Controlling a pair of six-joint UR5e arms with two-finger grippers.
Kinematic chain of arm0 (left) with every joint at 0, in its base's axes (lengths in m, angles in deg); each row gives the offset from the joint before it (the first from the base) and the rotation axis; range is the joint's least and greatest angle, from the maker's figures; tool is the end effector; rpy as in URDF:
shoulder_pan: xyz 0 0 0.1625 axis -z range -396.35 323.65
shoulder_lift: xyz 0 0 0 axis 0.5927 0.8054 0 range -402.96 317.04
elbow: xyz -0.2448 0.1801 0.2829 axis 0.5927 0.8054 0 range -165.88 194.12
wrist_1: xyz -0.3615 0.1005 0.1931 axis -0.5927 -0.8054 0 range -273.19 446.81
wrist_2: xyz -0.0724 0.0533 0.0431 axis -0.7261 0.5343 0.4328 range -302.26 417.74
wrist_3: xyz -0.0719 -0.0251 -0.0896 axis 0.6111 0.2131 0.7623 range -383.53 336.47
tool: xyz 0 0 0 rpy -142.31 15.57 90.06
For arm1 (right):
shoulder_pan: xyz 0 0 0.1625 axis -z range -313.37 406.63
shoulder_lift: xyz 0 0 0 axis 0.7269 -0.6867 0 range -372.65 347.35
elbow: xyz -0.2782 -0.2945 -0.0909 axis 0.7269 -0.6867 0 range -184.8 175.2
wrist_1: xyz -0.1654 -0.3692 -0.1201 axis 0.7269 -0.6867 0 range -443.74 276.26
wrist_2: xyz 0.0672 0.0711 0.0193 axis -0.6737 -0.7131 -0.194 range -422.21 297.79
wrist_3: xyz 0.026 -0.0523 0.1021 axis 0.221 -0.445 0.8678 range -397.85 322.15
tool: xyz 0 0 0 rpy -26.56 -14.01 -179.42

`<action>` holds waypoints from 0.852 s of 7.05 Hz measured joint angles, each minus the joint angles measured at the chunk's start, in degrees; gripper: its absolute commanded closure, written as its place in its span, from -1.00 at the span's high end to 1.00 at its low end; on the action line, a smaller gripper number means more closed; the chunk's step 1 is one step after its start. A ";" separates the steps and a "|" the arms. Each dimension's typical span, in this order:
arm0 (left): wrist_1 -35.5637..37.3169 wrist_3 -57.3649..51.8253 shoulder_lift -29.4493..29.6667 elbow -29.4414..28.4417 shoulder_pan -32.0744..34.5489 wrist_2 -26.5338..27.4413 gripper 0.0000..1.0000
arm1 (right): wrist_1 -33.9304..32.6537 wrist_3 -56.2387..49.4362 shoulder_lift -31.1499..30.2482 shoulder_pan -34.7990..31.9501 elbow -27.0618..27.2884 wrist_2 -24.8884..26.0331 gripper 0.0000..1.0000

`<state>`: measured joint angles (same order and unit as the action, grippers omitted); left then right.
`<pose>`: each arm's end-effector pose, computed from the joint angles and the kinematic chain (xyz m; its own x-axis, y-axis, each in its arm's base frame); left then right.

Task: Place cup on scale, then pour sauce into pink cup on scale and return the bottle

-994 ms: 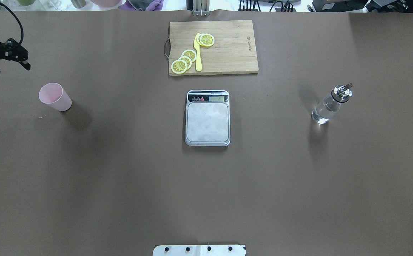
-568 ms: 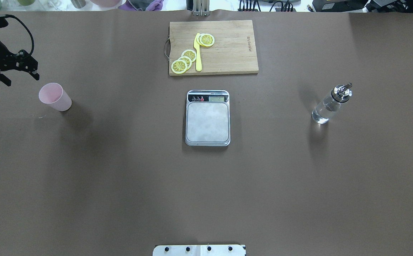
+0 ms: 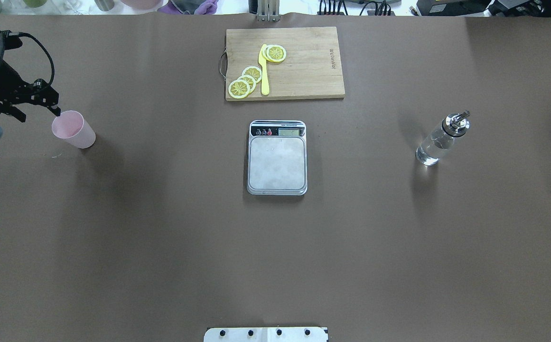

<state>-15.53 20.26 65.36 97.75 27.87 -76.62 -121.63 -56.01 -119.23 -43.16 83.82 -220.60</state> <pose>0.2356 -0.6055 0.5095 0.6488 -0.1567 -0.7446 0.0729 0.9869 -0.1441 0.0226 -0.3694 0.6638 0.3471 -0.7550 0.5563 0.1170 0.6234 0.7731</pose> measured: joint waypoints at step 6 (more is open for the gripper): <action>-0.96 1.23 0.11 -0.16 -3.64 0.04 -0.07 | 1.93 4.38 11.27 11.03 -3.62 5.69 1.00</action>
<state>-16.50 21.49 65.47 97.59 24.23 -76.58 -119.70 -51.63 -107.96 -32.13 80.20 -214.91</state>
